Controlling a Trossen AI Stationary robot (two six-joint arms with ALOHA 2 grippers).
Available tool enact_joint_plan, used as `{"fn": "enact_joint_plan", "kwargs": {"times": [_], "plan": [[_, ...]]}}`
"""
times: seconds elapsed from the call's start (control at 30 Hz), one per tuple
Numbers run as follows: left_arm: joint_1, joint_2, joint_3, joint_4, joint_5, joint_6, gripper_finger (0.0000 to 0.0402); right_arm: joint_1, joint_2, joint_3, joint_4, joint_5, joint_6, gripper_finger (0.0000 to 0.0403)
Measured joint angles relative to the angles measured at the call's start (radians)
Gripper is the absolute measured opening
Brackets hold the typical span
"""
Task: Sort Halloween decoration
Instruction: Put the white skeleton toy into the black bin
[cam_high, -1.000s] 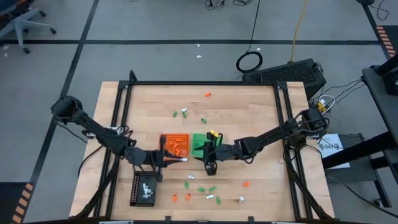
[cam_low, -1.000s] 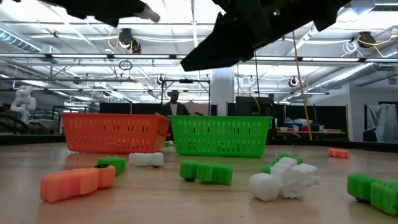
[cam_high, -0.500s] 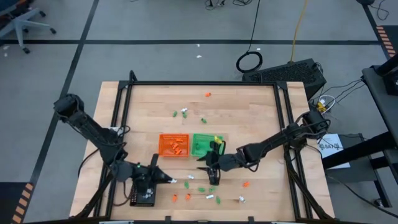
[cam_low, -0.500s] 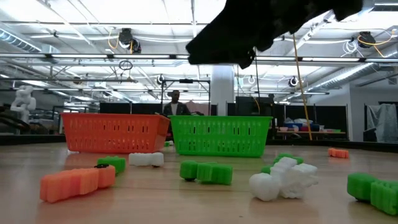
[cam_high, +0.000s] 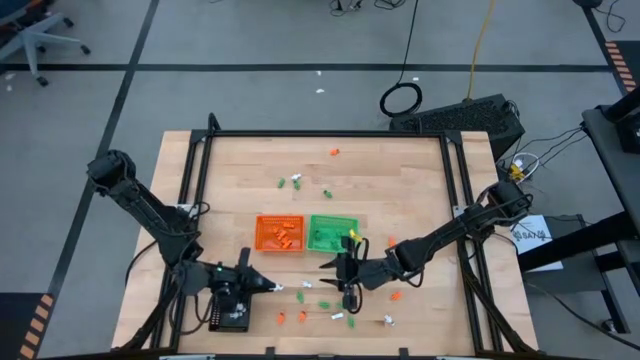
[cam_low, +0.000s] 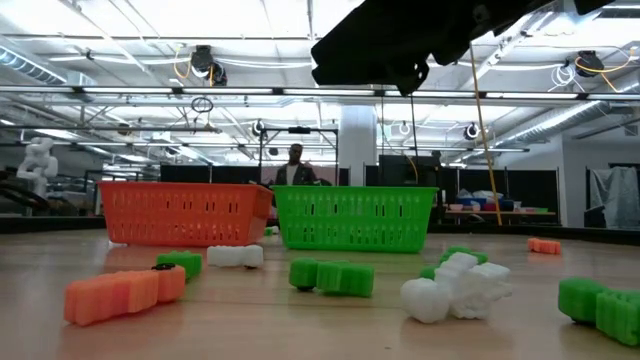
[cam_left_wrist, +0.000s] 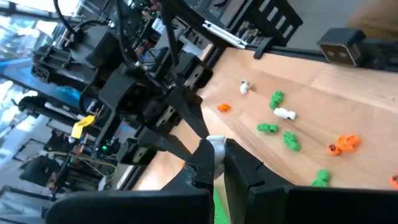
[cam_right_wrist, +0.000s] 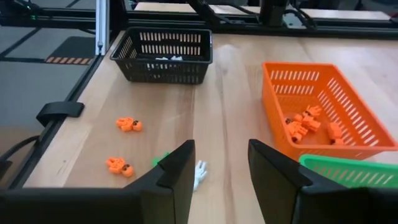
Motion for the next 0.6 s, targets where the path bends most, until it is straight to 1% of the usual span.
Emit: {"fn": "enact_joint_plan", "kwargs": {"times": [0.07,0.13,0.2,0.3,0.37,0.5,0.6], "plan": [[0.000,0.000,0.000,0.005,-0.009,-0.035,0.0008,0.000,0.000,0.000,0.008,0.000,-0.014,0.0132],[0.000,0.000,0.000,0.005,-0.013,-0.109,0.0008,-0.002,0.000,0.000,0.013,0.003,-0.025,0.0132],[0.000,0.000,0.000,0.005,-0.018,-0.228,0.0008,-0.002,0.000,0.000,0.016,0.003,-0.039,0.0132],[0.000,0.000,0.000,-0.006,-0.059,-0.412,0.0008,-0.002,0.000,0.000,0.017,0.003,-0.045,0.0132],[-0.004,0.000,0.000,-0.023,-0.072,-0.497,0.0008,-0.002,0.000,0.000,0.017,0.003,-0.046,0.0132],[-0.025,0.000,0.002,-0.083,-0.075,-0.618,0.0008,0.001,0.009,0.000,0.018,0.003,-0.041,0.0132],[-0.047,0.000,0.032,-0.210,-0.075,-0.724,0.0008,0.008,0.035,0.000,0.037,0.003,-0.031,0.0132]]}}
